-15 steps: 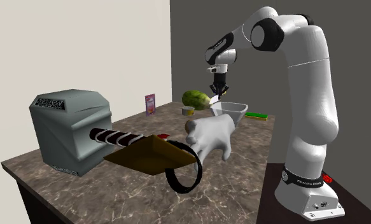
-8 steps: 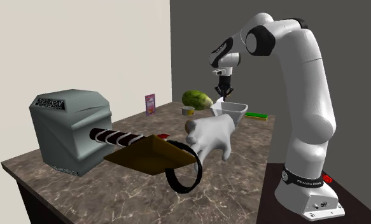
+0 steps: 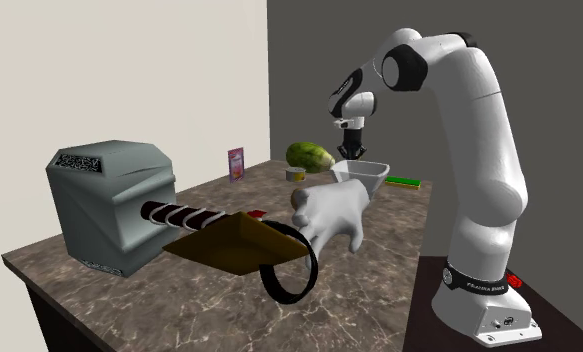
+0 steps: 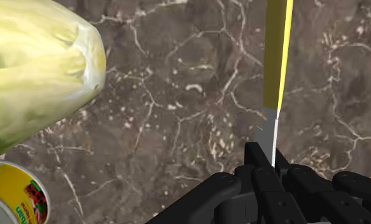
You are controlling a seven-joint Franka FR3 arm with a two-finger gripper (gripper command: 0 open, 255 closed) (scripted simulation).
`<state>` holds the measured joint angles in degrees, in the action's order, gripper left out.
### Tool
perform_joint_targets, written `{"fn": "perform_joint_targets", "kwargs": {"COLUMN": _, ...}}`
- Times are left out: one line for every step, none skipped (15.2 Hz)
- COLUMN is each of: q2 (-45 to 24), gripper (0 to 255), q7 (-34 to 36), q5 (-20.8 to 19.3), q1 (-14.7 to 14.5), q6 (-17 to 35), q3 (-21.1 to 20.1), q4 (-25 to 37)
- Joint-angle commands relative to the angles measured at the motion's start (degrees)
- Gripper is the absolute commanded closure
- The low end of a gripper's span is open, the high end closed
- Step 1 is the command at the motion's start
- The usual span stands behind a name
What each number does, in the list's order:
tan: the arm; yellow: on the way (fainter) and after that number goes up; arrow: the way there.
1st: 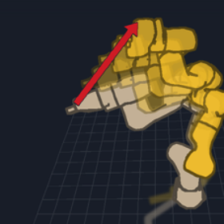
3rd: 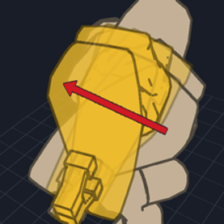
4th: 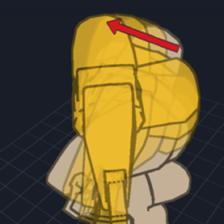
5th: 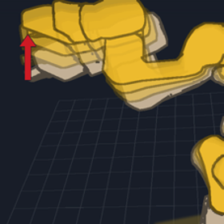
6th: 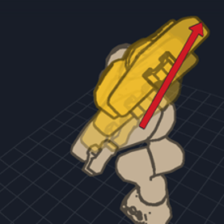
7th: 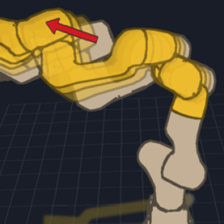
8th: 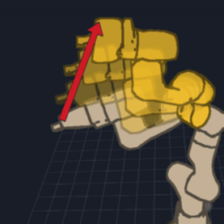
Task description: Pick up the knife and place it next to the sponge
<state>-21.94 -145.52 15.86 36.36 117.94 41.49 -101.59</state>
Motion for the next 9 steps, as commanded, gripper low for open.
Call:
{"fn": "perform_joint_targets", "kwargs": {"q2": -0.70, "gripper": 255, "q7": -0.42, "q5": 0.60, "q1": 0.26, "q6": 1.22, "q3": -0.29, "q4": -0.66}}
{"fn": "perform_joint_targets", "kwargs": {"q2": -1.05, "gripper": 255, "q7": -0.61, "q5": 0.90, "q1": 0.36, "q6": 1.84, "q3": -0.45, "q4": -1.01}}
{"fn": "perform_joint_targets", "kwargs": {"q2": -1.40, "gripper": 255, "q7": -0.80, "q5": 1.20, "q1": 0.47, "q6": 2.45, "q3": -0.62, "q4": -1.35}}
{"fn": "perform_joint_targets", "kwargs": {"q2": -1.77, "gripper": 255, "q7": -1.00, "q5": 1.52, "q1": 0.58, "q6": 3.06, "q3": -0.79, "q4": -1.67}}
{"fn": "perform_joint_targets", "kwargs": {"q2": -2.14, "gripper": 255, "q7": -1.19, "q5": 1.84, "q1": 0.70, "q6": 3.66, "q3": -0.97, "q4": -1.98}}
{"fn": "perform_joint_targets", "kwargs": {"q2": -2.52, "gripper": 255, "q7": -1.39, "q5": 2.16, "q1": 0.83, "q6": 4.26, "q3": -1.16, "q4": -2.28}}
{"fn": "perform_joint_targets", "kwargs": {"q2": -2.91, "gripper": 255, "q7": -1.60, "q5": 2.49, "q1": 0.96, "q6": 4.85, "q3": -1.36, "q4": -2.56}}
{"fn": "perform_joint_targets", "kwargs": {"q2": -3.41, "gripper": 255, "q7": -1.86, "q5": 2.91, "q1": 1.14, "q6": 5.57, "q3": -1.60, "q4": -2.89}}
{"fn": "perform_joint_targets", "kwargs": {"q2": -3.40, "gripper": 255, "q7": -1.86, "q5": 2.91, "q1": 1.14, "q6": 5.58, "q3": -1.60, "q4": -2.90}}
